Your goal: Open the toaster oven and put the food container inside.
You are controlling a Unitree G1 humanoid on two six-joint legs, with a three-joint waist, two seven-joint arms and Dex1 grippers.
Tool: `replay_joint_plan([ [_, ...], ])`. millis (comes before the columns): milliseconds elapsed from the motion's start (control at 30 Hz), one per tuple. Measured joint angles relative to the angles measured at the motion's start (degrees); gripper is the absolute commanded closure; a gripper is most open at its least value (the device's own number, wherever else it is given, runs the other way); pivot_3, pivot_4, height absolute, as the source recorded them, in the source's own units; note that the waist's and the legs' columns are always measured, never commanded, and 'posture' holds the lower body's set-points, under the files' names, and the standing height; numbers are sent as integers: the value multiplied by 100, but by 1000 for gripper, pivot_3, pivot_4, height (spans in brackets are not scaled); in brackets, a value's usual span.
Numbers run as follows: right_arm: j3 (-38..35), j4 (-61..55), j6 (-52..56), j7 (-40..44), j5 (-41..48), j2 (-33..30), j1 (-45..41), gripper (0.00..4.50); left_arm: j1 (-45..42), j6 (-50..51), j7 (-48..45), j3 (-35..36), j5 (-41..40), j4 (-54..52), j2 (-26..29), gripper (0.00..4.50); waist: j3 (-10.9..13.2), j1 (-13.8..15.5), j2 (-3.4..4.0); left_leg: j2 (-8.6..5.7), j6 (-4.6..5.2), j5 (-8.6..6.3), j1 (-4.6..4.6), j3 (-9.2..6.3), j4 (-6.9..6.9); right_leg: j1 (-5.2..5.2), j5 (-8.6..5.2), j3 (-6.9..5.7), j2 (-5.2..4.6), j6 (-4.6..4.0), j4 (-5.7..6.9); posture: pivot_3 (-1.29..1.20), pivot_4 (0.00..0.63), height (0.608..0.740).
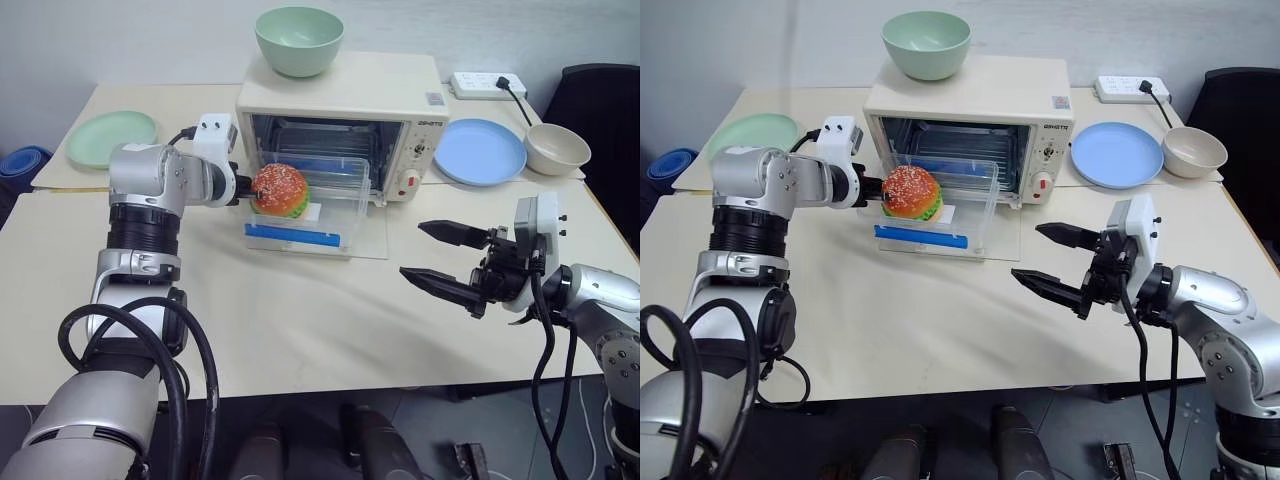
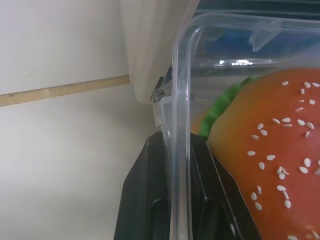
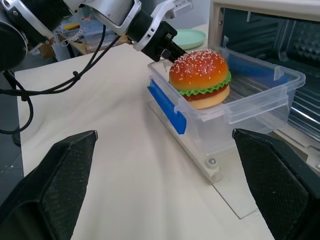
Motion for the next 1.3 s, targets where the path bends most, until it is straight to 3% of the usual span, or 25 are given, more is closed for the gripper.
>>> replay_joint_plan([
  [167, -5, 4, -24, -24, -42, 0, -2, 0, 27, 179, -42, 250, -23, -51, -45, 1806, 0, -23, 0, -3, 3, 0, -1, 2, 8, 3, 4, 6, -1, 6, 0, 0, 150, 740],
  [367, 116, 61, -90, -11, -207, -1, -99, 0, 538, 724, -708, 1045, -776, -1340, 170, 1806, 1, -39, 3, 1, 0, -2, -3, 2, 7, -2, 4, 10, 0, 6, 1, 0, 150, 740],
  [533, 360, 166, -114, 3, -318, 7, -192, 0, 1280, 777, -1415, 1543, -1368, -2550, 782, 1806, 1, -37, 5, 2, -2, 0, 6, 5, 8, -1, 4, 16, 0, 4, 4, 0, 150, 740],
  [667, 440, 207, -44, -10, -268, 39, -293, 1171, 2299, 470, -2525, 1686, -1982, -3249, 1249, 2637, 2, -25, 6, 1, -4, 3, 3, 0, 13, 1, 3, 28, -3, -1, 10, 0, 150, 740],
  [767, 568, 230, 38, 6, -216, 57, -244, 2195, 3108, 137, -3835, 1622, -2615, -4057, 1812, 3563, 2, -22, 6, 2, -2, 1, -1, -4, 13, 2, -2, 41, -7, -11, 3, 0, 150, 740],
  [867, 713, 232, 49, 49, -237, 68, -162, 3267, 3474, -270, -4532, 1317, -2764, -4368, 2081, 4492, 2, 23, 8, 0, 3, 1, 6, -4, 13, 14, -4, 39, -9, -14, -2, 0, 150, 740],
  [967, 966, 273, -7, 20, -408, 224, -182, 4295, 3741, -928, -4784, 740, -2500, -4381, 2135, 4500, 2, 24, 8, -1, 11, 5, 15, 1, 15, 22, -3, 44, -6, -13, -2, 0, 150, 740],
  [1167, 1815, 1082, -356, -428, -1576, 665, -689, 4453, 3695, -2340, -4504, -538, -1258, -4010, 1736, 4500, 2, -8, 8, -2, 17, 9, 12, 7, 18, 20, 3, 40, 1, -7, 0, 0, 150, 740],
  [1300, 2045, 1604, -638, -639, -2099, 1005, -1017, 4453, 3541, -2829, -4042, -834, -720, -3407, 1219, 4500, 2, -34, 8, 2, 18, 7, -1, 9, 18, 6, 7, 29, 6, -1, 3, 0, 150, 740],
])
